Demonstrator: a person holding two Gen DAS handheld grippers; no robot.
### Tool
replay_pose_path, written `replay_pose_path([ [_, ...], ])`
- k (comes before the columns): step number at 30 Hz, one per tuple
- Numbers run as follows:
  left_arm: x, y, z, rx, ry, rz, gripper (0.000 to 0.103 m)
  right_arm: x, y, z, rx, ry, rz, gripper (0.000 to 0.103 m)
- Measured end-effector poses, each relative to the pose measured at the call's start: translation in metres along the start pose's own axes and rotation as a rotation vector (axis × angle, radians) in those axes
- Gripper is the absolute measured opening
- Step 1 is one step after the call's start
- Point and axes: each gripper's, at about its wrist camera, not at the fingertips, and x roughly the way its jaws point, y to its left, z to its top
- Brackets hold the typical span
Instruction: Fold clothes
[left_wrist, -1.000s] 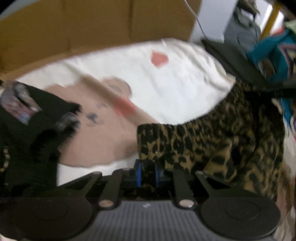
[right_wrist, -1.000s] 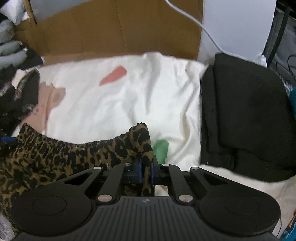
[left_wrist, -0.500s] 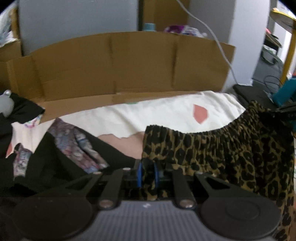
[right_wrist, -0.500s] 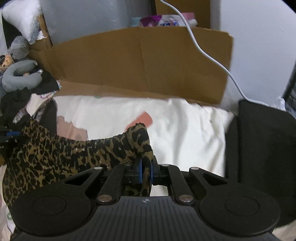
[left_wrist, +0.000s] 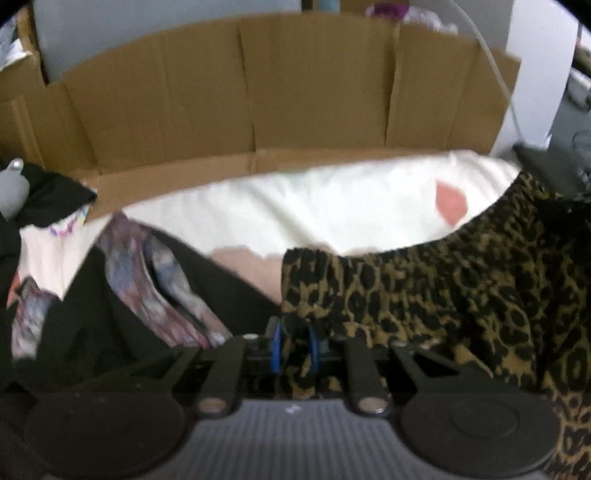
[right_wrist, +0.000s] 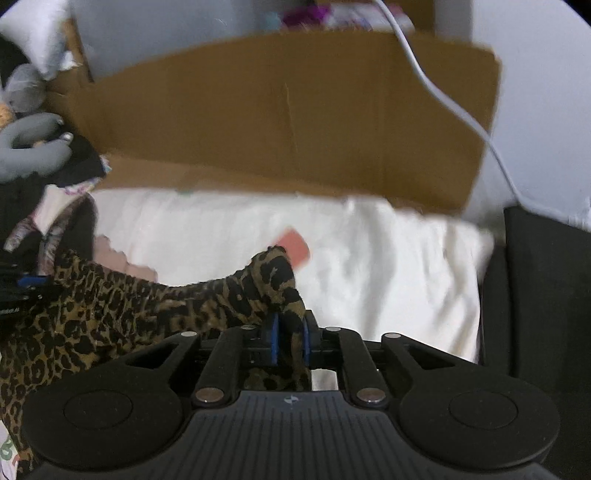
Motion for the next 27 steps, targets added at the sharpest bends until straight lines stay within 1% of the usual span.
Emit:
replay_pose_path([
  [1,-0.004,-0.003,-0.003,0.005,-0.019,0.001,0.020,-0.001,-0.002,-0.004,0.011,0.003,-0.003,0.023],
  [3,-0.012,-0.006,-0.008,0.015,-0.050,-0.010,0.030,-0.006,-0.006,-0.010,0.018,-0.009,-0.001,0.038],
  [4,-0.016,-0.007,-0.009,0.021,-0.052,-0.021,0.032,-0.009,-0.007,-0.011,0.019,-0.010,-0.002,0.040],
  [7,-0.022,-0.009,-0.008,0.021,-0.049,-0.036,0.033,-0.016,-0.007,-0.011,0.032,-0.013,0.001,0.040],
  [9,-0.026,-0.009,-0.008,0.006,-0.049,-0.040,0.033,-0.021,-0.007,-0.009,0.068,-0.011,0.012,0.040],
  [12,-0.035,-0.012,-0.009,-0.017,-0.050,-0.045,0.035,-0.034,-0.007,-0.011,0.165,0.005,0.051,0.040],
  [14,-0.044,-0.015,-0.012,-0.037,-0.048,-0.049,0.037,-0.041,-0.001,-0.016,0.188,0.027,0.071,0.040],
  [19,-0.068,-0.021,-0.022,-0.072,-0.028,-0.095,0.039,-0.060,0.007,-0.032,0.245,0.069,0.127,0.040],
  [21,-0.081,-0.025,-0.027,-0.083,-0.021,-0.120,0.039,-0.070,0.005,-0.041,0.282,0.072,0.144,0.040],
  [23,-0.094,-0.030,-0.032,-0.097,-0.014,-0.152,0.042,-0.080,0.000,-0.050,0.307,0.081,0.149,0.040],
  [25,-0.103,-0.035,-0.037,-0.110,0.008,-0.204,0.045,-0.091,-0.005,-0.060,0.347,0.097,0.154,0.040],
  [27,-0.111,-0.042,-0.041,-0.087,0.035,-0.256,0.046,-0.101,-0.010,-0.071,0.387,0.114,0.167,0.040],
])
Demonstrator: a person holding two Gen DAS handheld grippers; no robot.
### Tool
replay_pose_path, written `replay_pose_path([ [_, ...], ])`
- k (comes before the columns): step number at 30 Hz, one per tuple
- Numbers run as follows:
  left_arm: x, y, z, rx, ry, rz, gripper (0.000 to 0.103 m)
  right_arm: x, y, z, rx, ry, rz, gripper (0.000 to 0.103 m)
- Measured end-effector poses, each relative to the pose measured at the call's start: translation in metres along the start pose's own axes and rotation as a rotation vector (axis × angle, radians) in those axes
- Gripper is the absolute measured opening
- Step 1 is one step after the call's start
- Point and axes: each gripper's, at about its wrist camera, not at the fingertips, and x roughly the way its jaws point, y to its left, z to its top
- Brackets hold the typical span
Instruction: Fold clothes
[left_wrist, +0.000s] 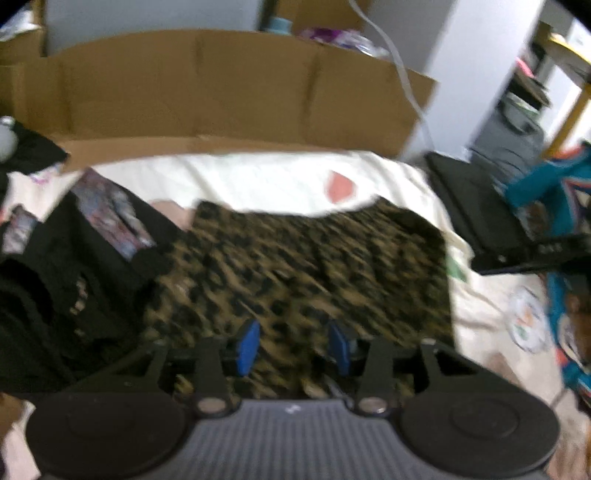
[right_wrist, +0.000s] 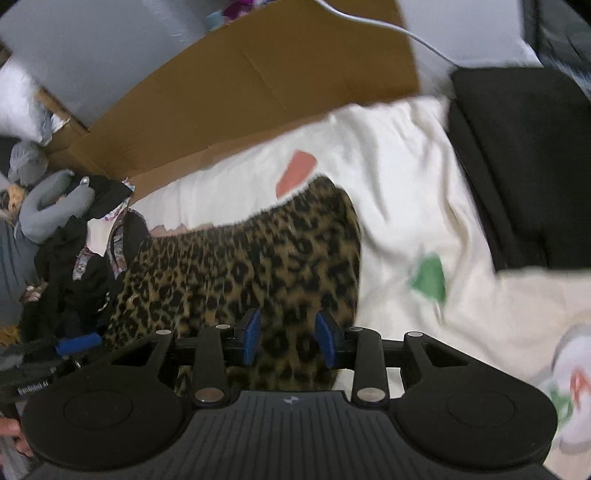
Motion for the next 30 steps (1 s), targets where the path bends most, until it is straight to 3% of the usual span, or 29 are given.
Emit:
replay_pose_path([
  [6,-0.011,-0.022,-0.012,0.056,0.055,-0.083,0.048,-0.035,0.003,-0.025,-0.109,0.036,-0.040,0.041],
  [12,-0.016,-0.026,-0.030,0.072,0.106,-0.073,0.057,-0.068,0.009,-0.043,-0.161,0.063,-0.004,0.050],
  [16,-0.003,-0.032,-0.046,0.024,0.137,-0.111,0.058,-0.069,0.014,-0.056,-0.178,0.090,0.035,0.053],
  [21,0.011,-0.038,-0.044,-0.029,0.082,-0.121,0.058,-0.062,0.017,-0.059,-0.144,0.091,0.087,0.064],
  [25,0.020,-0.040,-0.040,-0.036,0.082,-0.112,0.054,-0.051,0.024,-0.060,-0.155,0.121,0.083,0.067],
  [30,0.035,-0.045,-0.043,-0.043,0.108,-0.157,0.051,-0.043,0.024,-0.061,-0.115,0.132,0.112,0.068],
])
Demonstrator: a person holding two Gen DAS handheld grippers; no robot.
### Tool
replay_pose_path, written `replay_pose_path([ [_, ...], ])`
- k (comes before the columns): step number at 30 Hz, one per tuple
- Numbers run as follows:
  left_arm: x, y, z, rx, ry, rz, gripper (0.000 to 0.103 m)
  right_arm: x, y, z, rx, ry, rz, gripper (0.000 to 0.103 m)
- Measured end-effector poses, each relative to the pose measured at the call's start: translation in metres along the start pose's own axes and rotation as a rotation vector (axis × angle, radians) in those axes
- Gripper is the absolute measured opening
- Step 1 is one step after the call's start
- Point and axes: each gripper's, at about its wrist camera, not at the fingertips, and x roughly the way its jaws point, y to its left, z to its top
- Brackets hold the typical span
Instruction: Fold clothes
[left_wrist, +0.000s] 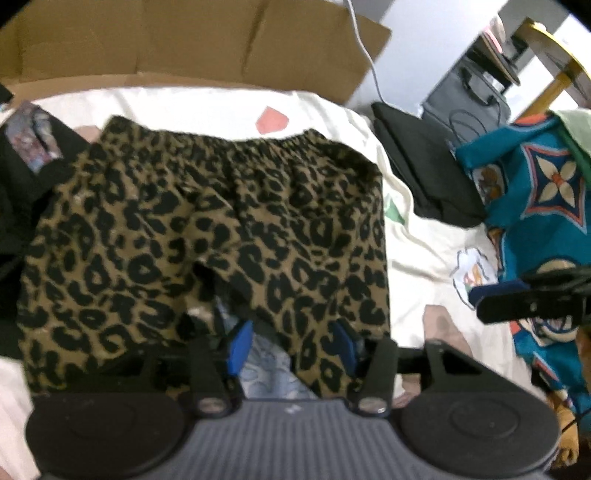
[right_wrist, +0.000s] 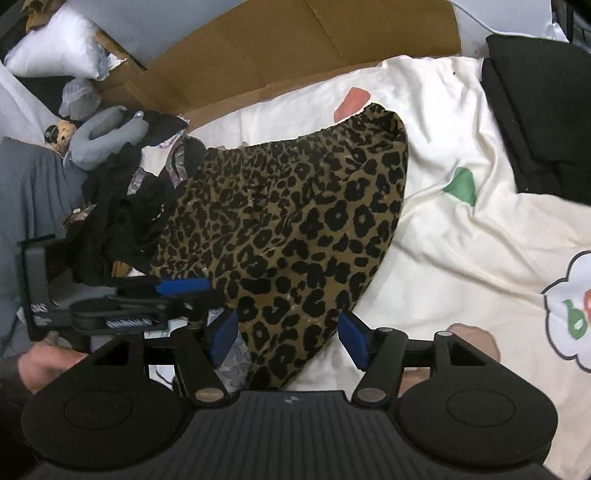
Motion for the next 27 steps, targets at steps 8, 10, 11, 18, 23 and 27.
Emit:
replay_pose_path([
  [8,0.018,-0.001,-0.004,-0.008,-0.027,0.004,0.017,0.010,-0.007,-0.002,0.064,0.009,0.024,0.091],
  [10,0.015,0.000,-0.005,-0.013,-0.039,-0.004,0.011,0.012,-0.009,-0.002,0.082,0.011,0.027,0.092],
  [11,0.013,-0.001,-0.005,-0.013,-0.051,-0.005,0.010,0.013,-0.010,-0.002,0.092,0.012,0.029,0.092],
  [18,-0.005,-0.021,-0.005,0.047,-0.086,-0.124,0.002,0.019,-0.017,-0.001,0.179,0.019,0.083,0.092],
  [23,-0.015,-0.047,-0.010,0.150,-0.104,-0.186,0.002,0.023,-0.022,-0.002,0.264,0.011,0.159,0.090],
  [27,-0.018,-0.065,-0.013,0.240,-0.112,-0.222,0.002,0.030,-0.025,-0.001,0.318,0.029,0.195,0.080],
])
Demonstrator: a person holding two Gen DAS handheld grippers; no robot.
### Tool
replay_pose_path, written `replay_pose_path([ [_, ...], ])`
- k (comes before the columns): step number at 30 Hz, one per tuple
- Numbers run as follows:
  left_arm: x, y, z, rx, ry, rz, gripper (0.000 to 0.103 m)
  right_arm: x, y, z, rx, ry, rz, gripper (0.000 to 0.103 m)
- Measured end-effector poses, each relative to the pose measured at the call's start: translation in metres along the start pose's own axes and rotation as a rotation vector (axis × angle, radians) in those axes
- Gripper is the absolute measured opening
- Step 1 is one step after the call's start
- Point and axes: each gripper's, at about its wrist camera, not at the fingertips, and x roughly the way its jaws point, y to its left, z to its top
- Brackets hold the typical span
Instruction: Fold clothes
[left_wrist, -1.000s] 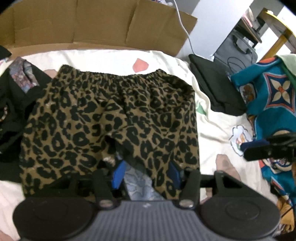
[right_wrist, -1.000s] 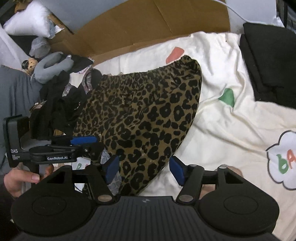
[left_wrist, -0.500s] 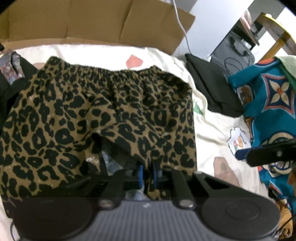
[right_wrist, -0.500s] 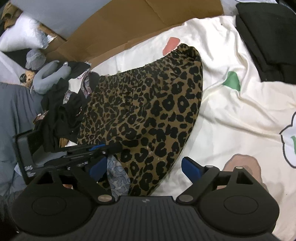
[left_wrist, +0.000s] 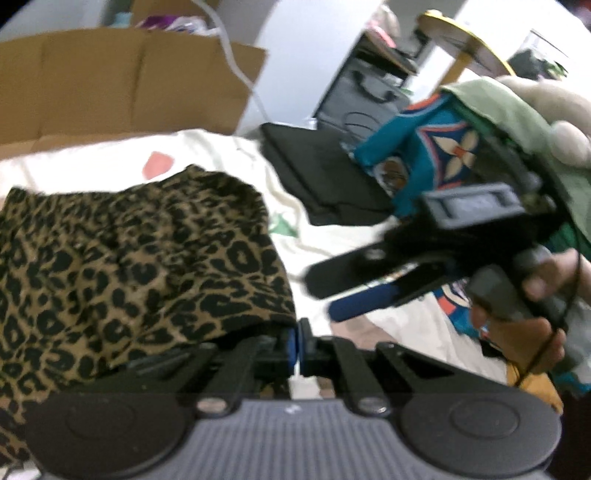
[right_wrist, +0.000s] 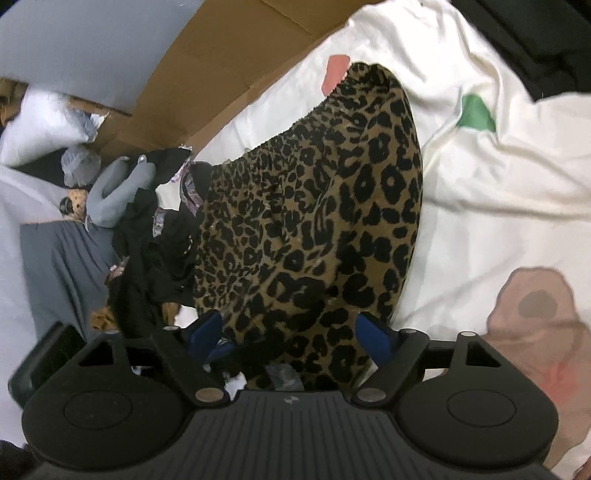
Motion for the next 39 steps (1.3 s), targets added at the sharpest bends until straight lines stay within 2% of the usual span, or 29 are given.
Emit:
replay_pose_path([
  [5,0.003,-0.016,-0.004,0.058,0.004,-0.055,0.002,0.007,-0.005,0.002,0.034,0.016,0.004,0.061],
  [10,0.008,-0.019,-0.005,0.034,0.019,-0.092,0.002,0.012,-0.007,0.000,0.020,0.040,-0.028,0.013],
  [12,0.010,-0.019,-0.006,0.030,0.034,-0.106,0.002,0.010,-0.008,-0.001,-0.005,0.039,-0.067,0.001],
  [16,0.009,-0.007,-0.010,-0.012,0.085,-0.122,0.009,-0.001,-0.020,0.000,-0.012,0.017,-0.151,0.000],
  [20,-0.006,0.024,-0.011,-0.063,0.089,-0.050,0.012,-0.015,-0.035,-0.001,-0.028,0.002,-0.238,0.000],
  [24,-0.026,0.060,-0.012,-0.132,0.067,0.063,0.018,-0.024,-0.052,-0.003,-0.027,0.011,-0.321,0.000],
  [28,-0.050,0.091,-0.021,-0.195,0.063,0.184,0.019,-0.029,-0.064,-0.006,-0.064,0.025,-0.395,0.000],
  [32,-0.070,0.116,-0.030,-0.237,0.066,0.292,0.026,-0.031,-0.069,-0.009,-0.097,0.033,-0.460,0.000],
  [39,-0.101,0.151,-0.051,-0.294,0.082,0.438,0.031,-0.033,-0.071,-0.010,-0.144,0.037,-0.511,0.000],
])
